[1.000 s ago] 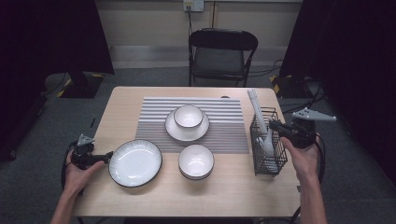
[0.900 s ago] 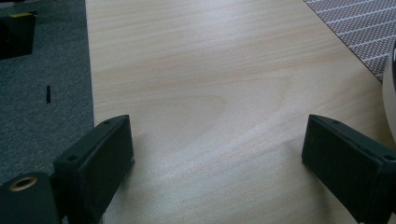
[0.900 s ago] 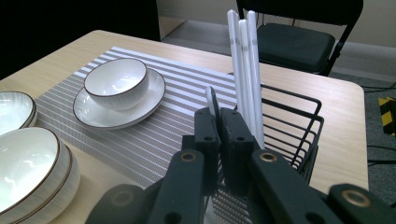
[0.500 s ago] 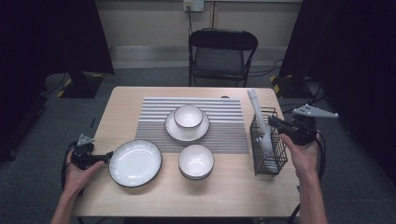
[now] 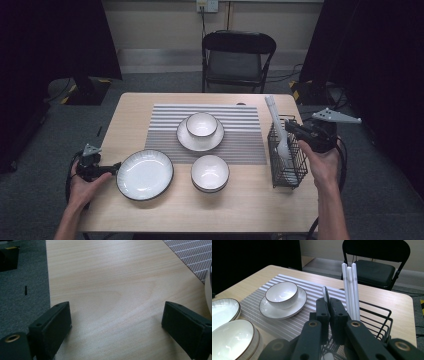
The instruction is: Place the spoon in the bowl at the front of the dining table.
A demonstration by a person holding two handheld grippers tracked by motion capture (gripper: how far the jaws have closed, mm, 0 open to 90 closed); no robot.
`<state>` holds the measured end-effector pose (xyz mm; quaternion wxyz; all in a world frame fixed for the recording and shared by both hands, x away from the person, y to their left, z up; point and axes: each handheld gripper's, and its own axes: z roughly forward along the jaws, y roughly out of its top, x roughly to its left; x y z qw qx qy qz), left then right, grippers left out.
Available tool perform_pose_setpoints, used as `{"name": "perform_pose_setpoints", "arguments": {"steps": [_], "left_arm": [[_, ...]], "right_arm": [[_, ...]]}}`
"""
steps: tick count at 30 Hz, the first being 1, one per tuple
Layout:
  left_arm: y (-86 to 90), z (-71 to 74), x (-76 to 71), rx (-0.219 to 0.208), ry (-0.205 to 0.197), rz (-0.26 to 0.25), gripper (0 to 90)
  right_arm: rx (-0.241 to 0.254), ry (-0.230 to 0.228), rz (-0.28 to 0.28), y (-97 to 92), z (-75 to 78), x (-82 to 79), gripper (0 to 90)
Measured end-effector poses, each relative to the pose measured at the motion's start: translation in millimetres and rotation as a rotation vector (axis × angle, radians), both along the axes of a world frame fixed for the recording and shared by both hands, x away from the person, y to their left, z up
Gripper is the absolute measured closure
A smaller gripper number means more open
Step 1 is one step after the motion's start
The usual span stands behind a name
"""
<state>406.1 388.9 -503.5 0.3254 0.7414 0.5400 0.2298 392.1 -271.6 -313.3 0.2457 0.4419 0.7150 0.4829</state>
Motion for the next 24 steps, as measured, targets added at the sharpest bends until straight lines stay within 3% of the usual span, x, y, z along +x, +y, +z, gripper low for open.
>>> {"name": "perform_pose_setpoints", "arguments": {"steps": [14,24], "left_arm": [[0.0,0.0,0.0,0.0,0.0,0.0,8.4],[0.0,0.0,0.0,0.0,0.0,0.0,8.4]], "right_arm": [[-0.009,-0.036,0.028,11.6,11.3,-2.6,86.4],[0.019,-0.052,0.043,20.5,16.2,1.7,86.5]]}}
